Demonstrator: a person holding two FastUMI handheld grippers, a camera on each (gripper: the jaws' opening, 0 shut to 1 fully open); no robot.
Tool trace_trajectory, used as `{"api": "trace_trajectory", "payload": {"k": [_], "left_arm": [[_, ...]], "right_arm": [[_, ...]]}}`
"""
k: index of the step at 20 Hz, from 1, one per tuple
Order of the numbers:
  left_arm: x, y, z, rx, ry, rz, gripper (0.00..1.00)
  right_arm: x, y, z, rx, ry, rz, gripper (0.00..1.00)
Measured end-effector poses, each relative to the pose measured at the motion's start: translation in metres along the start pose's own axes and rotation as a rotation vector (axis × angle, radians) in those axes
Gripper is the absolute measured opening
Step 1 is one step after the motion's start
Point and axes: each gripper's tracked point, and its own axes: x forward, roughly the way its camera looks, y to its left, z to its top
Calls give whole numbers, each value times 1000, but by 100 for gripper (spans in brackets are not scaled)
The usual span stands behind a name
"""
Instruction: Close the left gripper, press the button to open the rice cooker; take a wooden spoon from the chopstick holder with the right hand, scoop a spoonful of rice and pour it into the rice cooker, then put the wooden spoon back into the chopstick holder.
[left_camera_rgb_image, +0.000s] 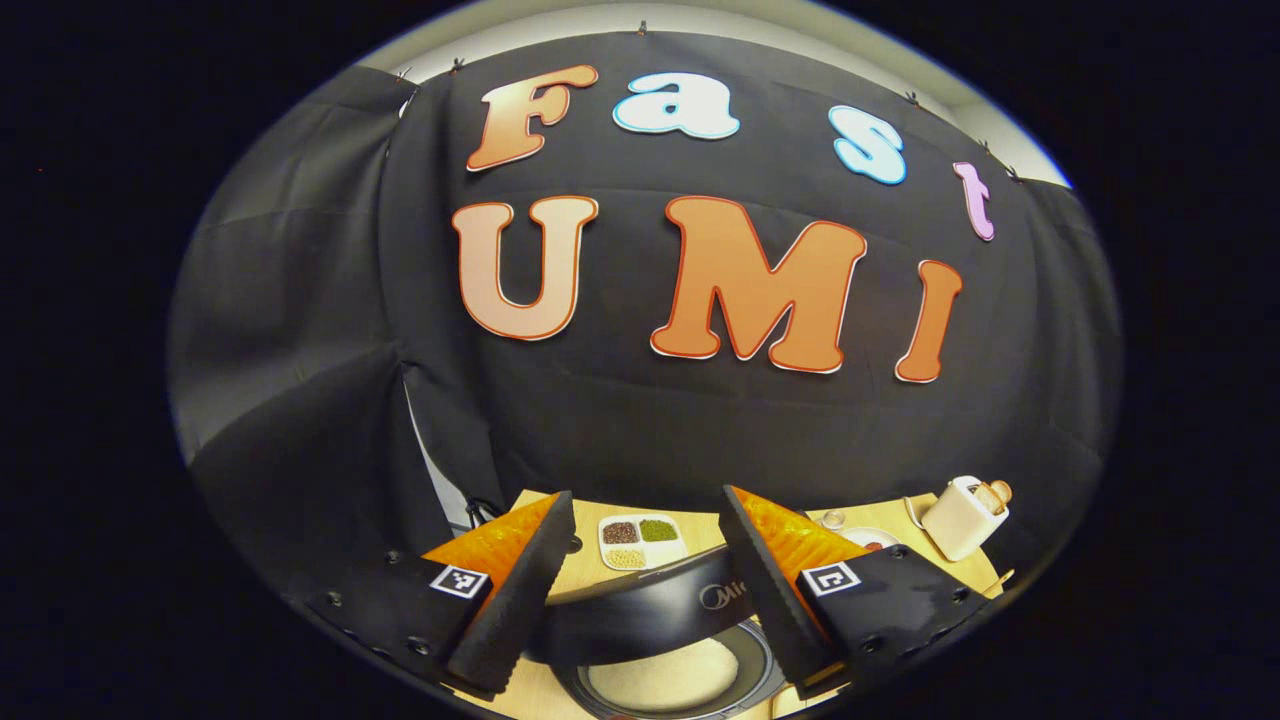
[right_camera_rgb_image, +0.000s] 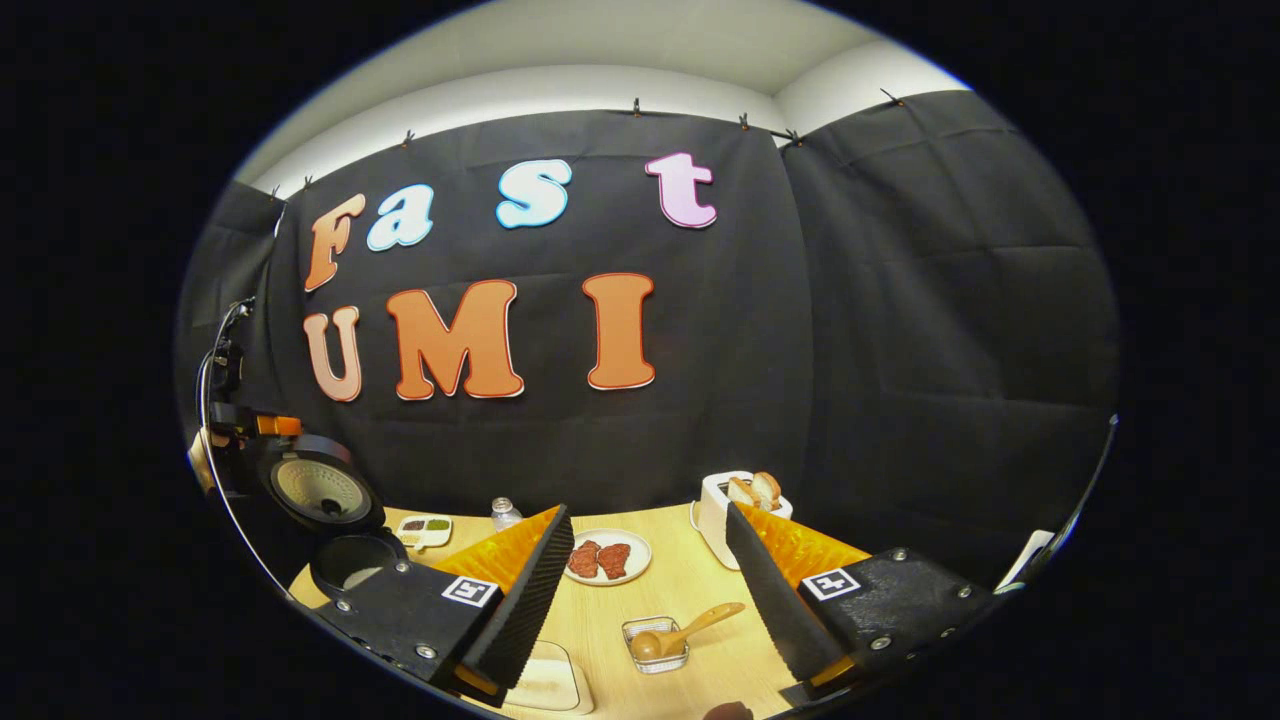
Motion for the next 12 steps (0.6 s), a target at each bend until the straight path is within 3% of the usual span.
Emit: {"api": "trace_trajectory", "payload": {"k": [7,12], "left_arm": [[-35,-42,-78,-6,69,-114,95],[-48,-58,-130,38,33,-104,95]], "right_arm": [[-22,0,28,89,-53,30,95],[-26,-2,11,107,-21,49,95]]}}
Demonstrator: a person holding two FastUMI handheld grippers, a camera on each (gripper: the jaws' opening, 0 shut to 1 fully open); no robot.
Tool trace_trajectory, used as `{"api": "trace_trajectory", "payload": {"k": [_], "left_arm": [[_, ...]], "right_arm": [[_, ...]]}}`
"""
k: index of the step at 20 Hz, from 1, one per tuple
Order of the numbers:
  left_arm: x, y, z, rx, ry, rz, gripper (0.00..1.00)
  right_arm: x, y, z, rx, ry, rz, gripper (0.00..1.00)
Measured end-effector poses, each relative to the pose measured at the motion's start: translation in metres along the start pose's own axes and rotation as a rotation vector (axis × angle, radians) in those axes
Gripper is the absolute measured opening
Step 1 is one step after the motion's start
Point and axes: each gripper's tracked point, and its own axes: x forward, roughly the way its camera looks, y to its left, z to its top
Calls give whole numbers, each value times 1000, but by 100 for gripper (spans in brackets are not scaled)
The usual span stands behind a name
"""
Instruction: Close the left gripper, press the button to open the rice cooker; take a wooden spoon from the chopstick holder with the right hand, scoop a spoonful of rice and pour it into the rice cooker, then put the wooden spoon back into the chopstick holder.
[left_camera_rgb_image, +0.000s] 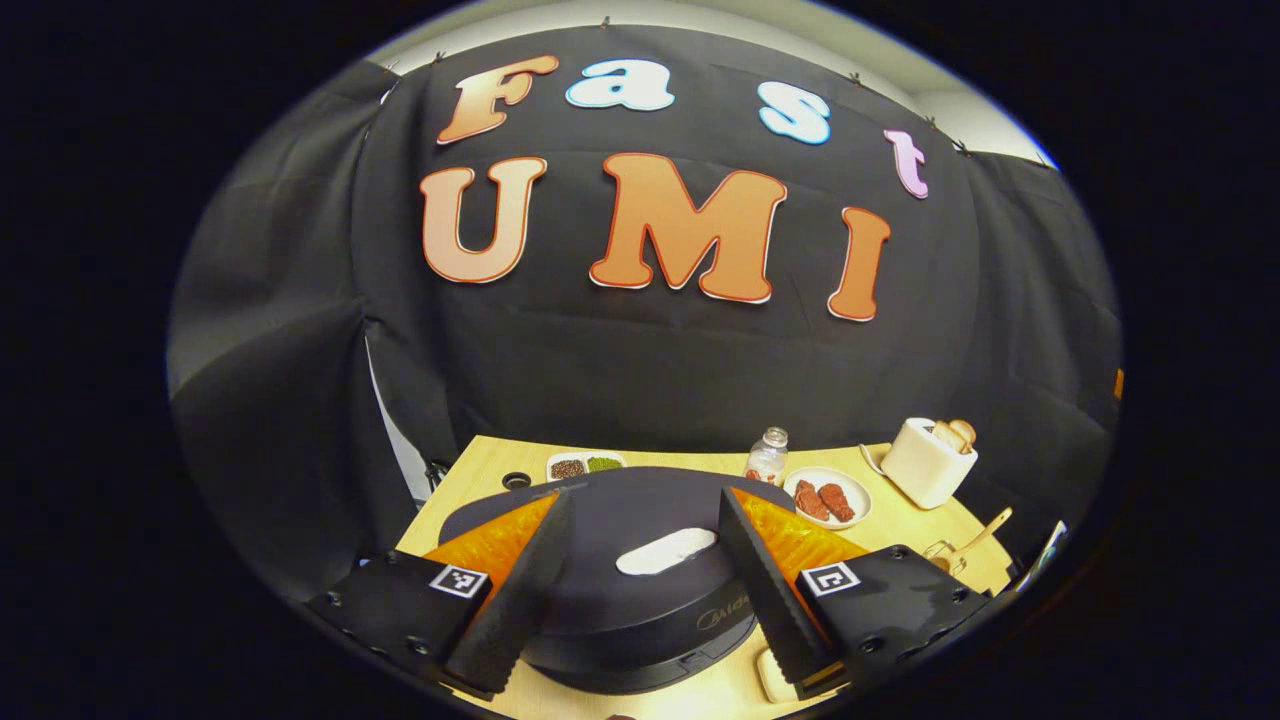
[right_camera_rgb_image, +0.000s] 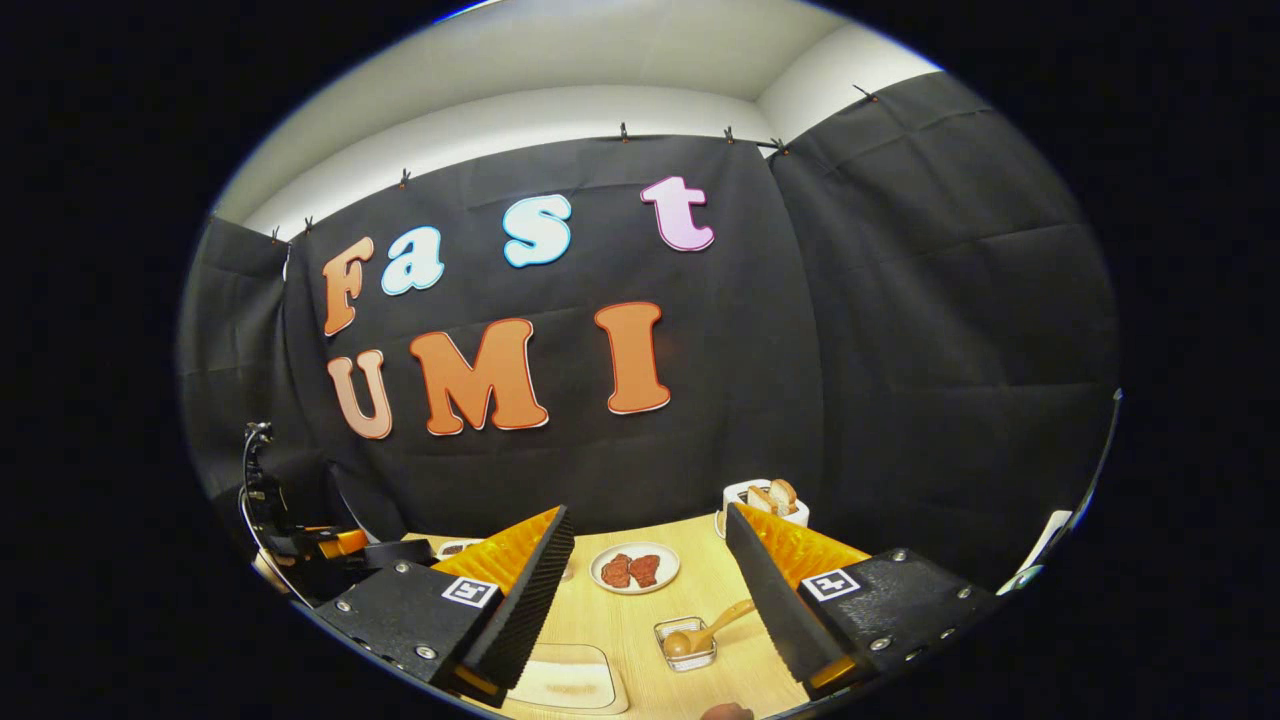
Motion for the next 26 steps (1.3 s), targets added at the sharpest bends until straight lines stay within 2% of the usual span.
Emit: {"api": "trace_trajectory", "payload": {"k": [1,2,3,4,5,6,9,13,14,15,17,20,21,24,25,26], "left_arm": [[0,-4,-9,1,-7,4,98],[2,-5,-19,-12,-6,13,95],[3,-6,-27,-34,-12,17,95],[4,-8,-33,-39,-15,25,98],[4,-8,-38,-22,-22,31,95],[8,-8,-41,-2,-38,32,99],[15,-10,-55,17,-28,56,96],[20,-14,-81,78,3,87,99],[19,-13,-89,89,15,92,96],[18,-14,-82,96,-47,96,96],[17,-13,-87,84,-56,107,99],[17,-14,-88,108,-146,115,100],[19,-14,-100,122,-122,126,99],[20,-13,-96,129,-136,157,99],[19,-14,-88,132,-163,156,99],[21,-15,-90,136,-158,153,100]], "right_arm": [[-2,-1,-6,-2,15,-5,95],[-3,-3,-12,1,30,-6,100],[-5,-4,-17,5,42,-5,100],[-7,-5,-21,8,50,-5,95],[-8,-8,-26,9,61,-7,95],[-9,-11,-33,7,75,-14,95],[-12,-17,-48,0,119,-32,95],[-8,-16,-61,10,158,-27,95],[-8,-15,-63,14,165,-25,95],[-7,-14,-65,16,172,-23,95],[-5,-14,-68,12,180,-26,95],[3,-14,-71,4,184,-36,95],[4,-14,-73,6,190,-37,95],[11,-15,-75,12,197,-45,95],[12,-14,-75,13,199,-42,100],[14,-12,-74,9,198,-38,95]]}}
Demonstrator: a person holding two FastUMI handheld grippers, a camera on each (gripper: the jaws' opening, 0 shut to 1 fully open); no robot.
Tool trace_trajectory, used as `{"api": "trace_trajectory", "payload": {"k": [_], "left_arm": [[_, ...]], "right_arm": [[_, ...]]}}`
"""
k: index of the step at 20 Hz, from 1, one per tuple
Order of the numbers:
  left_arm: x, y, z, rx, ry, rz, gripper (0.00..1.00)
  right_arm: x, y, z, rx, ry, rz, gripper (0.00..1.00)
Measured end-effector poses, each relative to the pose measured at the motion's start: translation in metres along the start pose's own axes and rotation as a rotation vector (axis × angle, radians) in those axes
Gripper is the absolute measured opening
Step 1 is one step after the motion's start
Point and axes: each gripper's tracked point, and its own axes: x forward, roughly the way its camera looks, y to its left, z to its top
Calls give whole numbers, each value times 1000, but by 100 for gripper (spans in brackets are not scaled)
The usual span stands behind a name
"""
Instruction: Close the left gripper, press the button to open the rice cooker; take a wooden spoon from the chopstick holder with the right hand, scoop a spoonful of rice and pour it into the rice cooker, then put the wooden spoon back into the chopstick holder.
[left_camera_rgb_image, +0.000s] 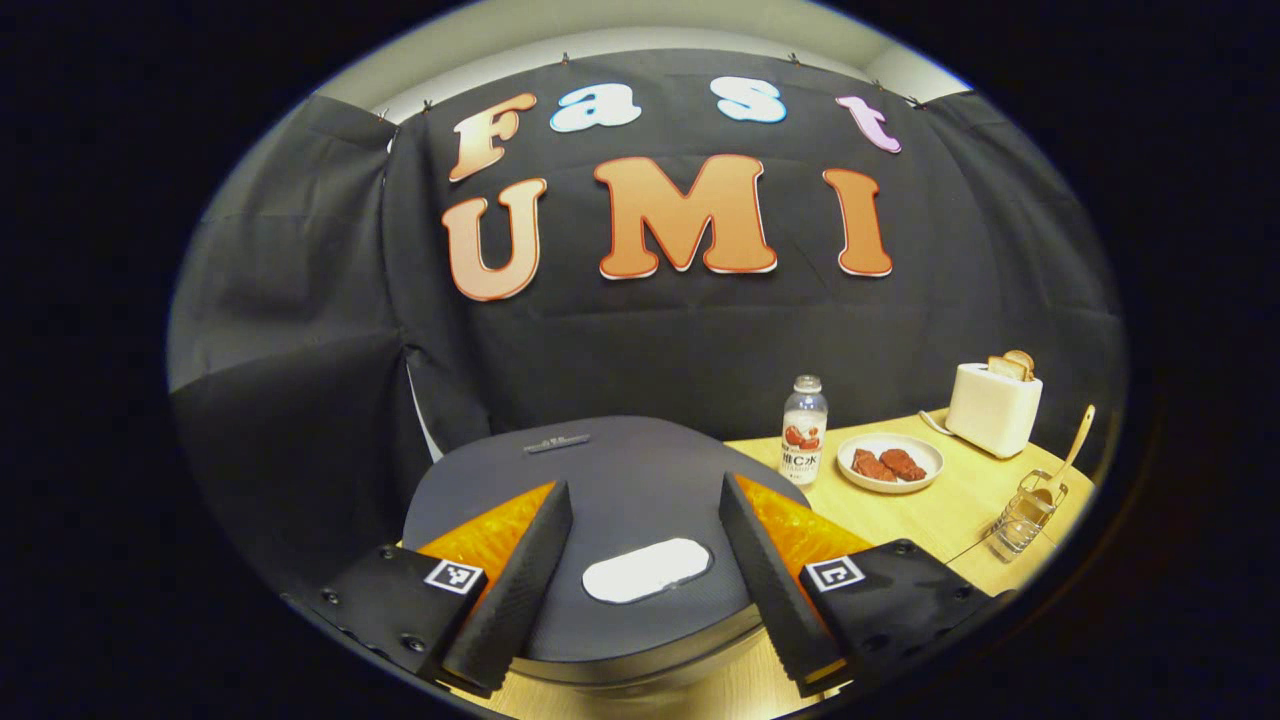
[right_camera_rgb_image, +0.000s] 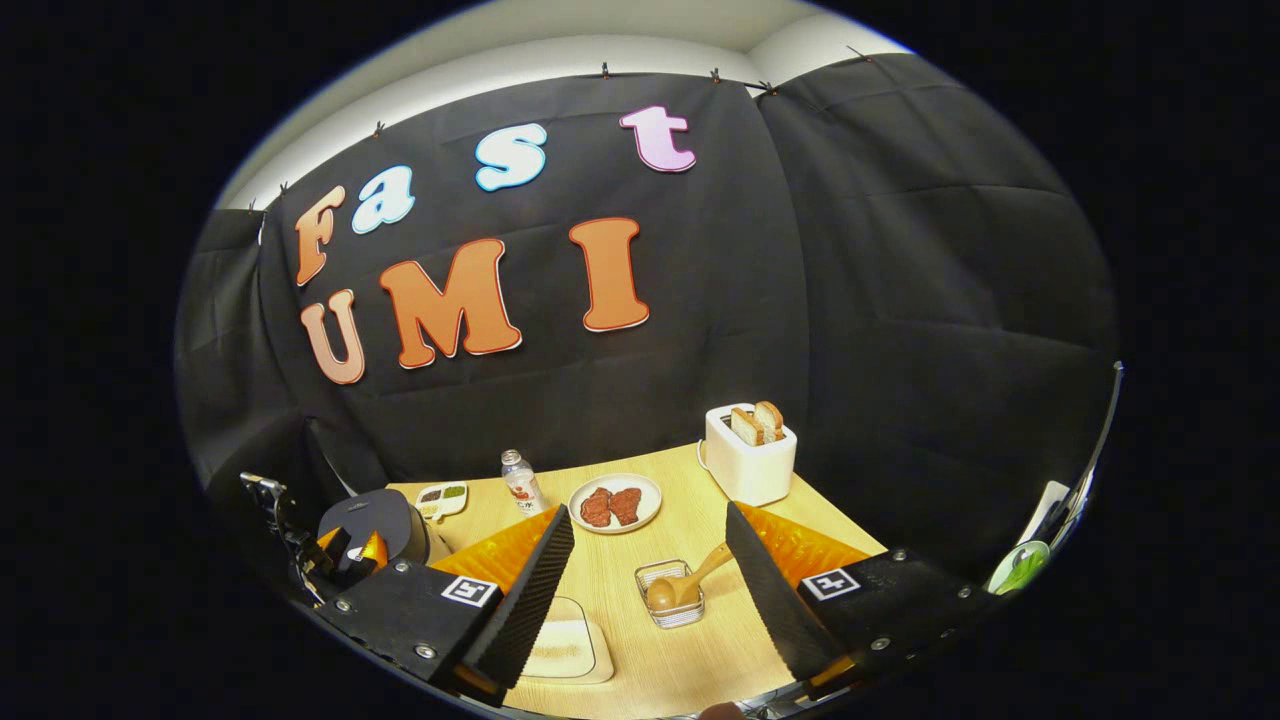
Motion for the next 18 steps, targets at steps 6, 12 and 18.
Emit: {"api": "trace_trajectory", "payload": {"k": [6,12,18], "left_arm": [[-6,9,20,-105,120,-58,97],[-34,33,107,-97,86,-54,99],[-68,57,223,-31,-45,5,99]], "right_arm": [[6,10,18,-32,-40,13,95],[17,19,50,-50,-97,46,95],[15,24,92,-50,-178,75,95]]}}
